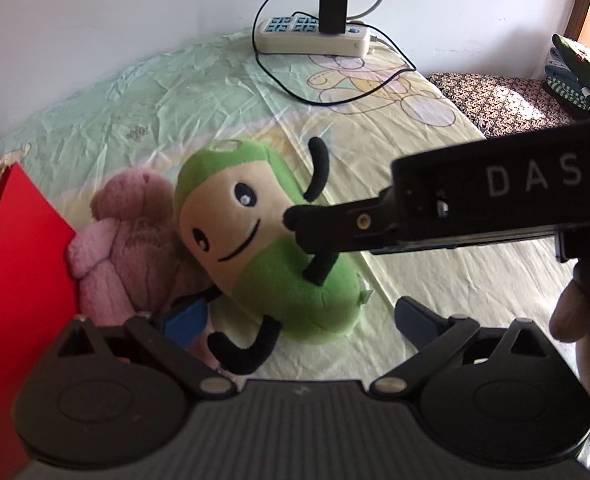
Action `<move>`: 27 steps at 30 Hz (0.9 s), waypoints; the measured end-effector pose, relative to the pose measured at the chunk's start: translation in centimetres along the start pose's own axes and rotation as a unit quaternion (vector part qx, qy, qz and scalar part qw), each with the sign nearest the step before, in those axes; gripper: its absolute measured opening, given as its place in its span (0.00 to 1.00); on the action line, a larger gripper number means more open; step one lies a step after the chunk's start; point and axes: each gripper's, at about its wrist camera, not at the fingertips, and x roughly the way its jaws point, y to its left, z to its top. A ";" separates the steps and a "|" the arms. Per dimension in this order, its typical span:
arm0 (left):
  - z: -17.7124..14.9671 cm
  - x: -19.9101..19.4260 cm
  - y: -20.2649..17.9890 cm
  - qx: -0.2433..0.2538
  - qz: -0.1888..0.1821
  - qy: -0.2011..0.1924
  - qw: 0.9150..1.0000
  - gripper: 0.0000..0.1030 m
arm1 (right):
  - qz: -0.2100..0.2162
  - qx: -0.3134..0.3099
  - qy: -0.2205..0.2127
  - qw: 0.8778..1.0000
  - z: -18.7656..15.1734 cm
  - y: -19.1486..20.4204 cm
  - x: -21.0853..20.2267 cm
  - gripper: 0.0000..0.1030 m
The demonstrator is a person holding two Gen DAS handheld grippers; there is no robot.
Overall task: Organize objects
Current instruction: 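Grasp the green bean plush with the right gripper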
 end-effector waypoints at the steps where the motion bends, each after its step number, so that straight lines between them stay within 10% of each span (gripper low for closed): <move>1: 0.1 0.2 0.0 -0.002 0.002 0.001 1.000 0.97 | 0.004 0.006 0.002 1.000 0.2 -0.2 0.3 0.50; 27: 0.2 0.9 -0.1 -0.002 -0.020 0.033 0.999 0.82 | 0.058 0.099 0.036 0.993 -2.1 -1.5 0.9 0.48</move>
